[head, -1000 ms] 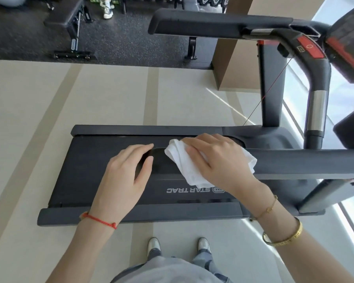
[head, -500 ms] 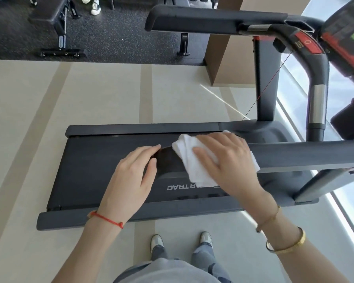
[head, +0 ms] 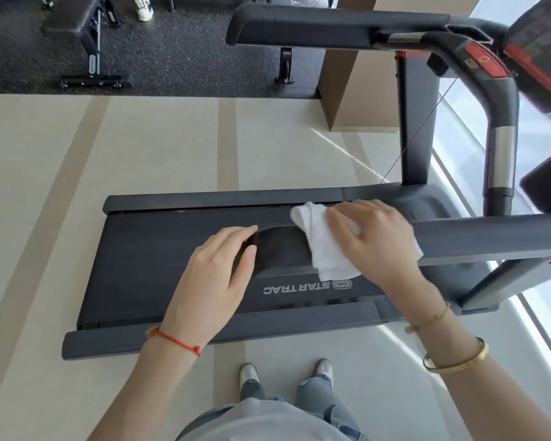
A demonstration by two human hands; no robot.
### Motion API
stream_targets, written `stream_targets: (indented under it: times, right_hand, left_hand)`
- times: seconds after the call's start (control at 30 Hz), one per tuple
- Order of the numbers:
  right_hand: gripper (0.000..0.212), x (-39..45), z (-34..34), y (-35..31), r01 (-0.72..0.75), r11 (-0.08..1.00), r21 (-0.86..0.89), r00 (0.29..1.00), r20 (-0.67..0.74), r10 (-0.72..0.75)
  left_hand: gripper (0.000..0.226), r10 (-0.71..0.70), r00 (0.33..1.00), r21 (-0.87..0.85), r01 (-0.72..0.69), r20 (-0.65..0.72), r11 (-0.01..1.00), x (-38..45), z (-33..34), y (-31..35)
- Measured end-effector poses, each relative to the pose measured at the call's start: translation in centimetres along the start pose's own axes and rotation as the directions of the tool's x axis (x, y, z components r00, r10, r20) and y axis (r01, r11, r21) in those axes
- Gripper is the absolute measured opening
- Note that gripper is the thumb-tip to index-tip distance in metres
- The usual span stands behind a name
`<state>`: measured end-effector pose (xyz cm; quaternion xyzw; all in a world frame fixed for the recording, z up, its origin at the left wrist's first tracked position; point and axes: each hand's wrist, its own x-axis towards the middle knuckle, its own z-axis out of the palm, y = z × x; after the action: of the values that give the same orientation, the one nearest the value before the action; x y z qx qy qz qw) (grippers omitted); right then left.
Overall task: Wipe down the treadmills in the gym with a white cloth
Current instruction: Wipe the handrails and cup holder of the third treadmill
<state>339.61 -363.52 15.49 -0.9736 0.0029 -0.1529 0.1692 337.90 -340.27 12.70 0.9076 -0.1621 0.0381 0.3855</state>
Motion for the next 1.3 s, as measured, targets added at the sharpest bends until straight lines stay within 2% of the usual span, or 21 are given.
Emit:
stream_targets:
  times: [0.07,0.13,0.27,0.4,0.63,0.97,1.17,1.3]
  right_hand:
    - [0.038,0.4,0.2,0.3,-0.069,0.997,-0.017,0.998,0.010,0.069]
    - [0.038,0.2,0.6,-0.2,-0.052,0.999,-0.014,0.998,-0.021,0.052]
    - [0.021,-1.7,1.1,0.1,0.182,0.983,-0.003,0.959,-0.221,-0.178]
    - [0.021,-1.7,1.0,2.2,0.301,0.953,-0.023,0.924,-0.240,-0.297]
    - [0.024,-2.0,-1.1,9.5,0.279,0.959,-0.043,0.913,-0.299,-0.279]
    - [0.025,-1.9,-5.4,21.4,0.267,0.962,-0.056,0.908,-0.321,-0.271]
    - [0.028,-2.0,-9.7,29.3,0.178,0.981,-0.076,0.945,-0.265,-0.192]
    - [0.036,0.3,-11.2,30.9,0.006,0.998,-0.062,1.000,-0.010,-0.007]
  left_hand:
    - [0.036,-0.011,1.000,0.004,0.011,0.003,1.000,0.2,0.1,0.4]
    - [0.036,-0.014,1.000,0.001,0.014,0.005,1.000,0.4,0.3,0.9]
    - [0.035,0.009,1.000,0.011,-0.009,-0.001,1.000,1.2,1.2,1.9]
    - [0.029,0.056,0.998,0.038,-0.056,-0.004,0.998,2.2,2.8,3.6]
    - [0.023,0.146,0.988,0.187,-0.134,-0.052,0.973,4.0,6.4,7.8]
    - [0.022,0.125,0.992,0.222,-0.121,-0.006,0.968,7.0,14.6,15.8]
    - [0.024,0.110,0.994,0.242,-0.110,0.015,0.964,8.4,19.3,20.2]
    - [0.025,0.083,0.997,0.275,-0.081,0.005,0.958,8.7,21.4,22.2]
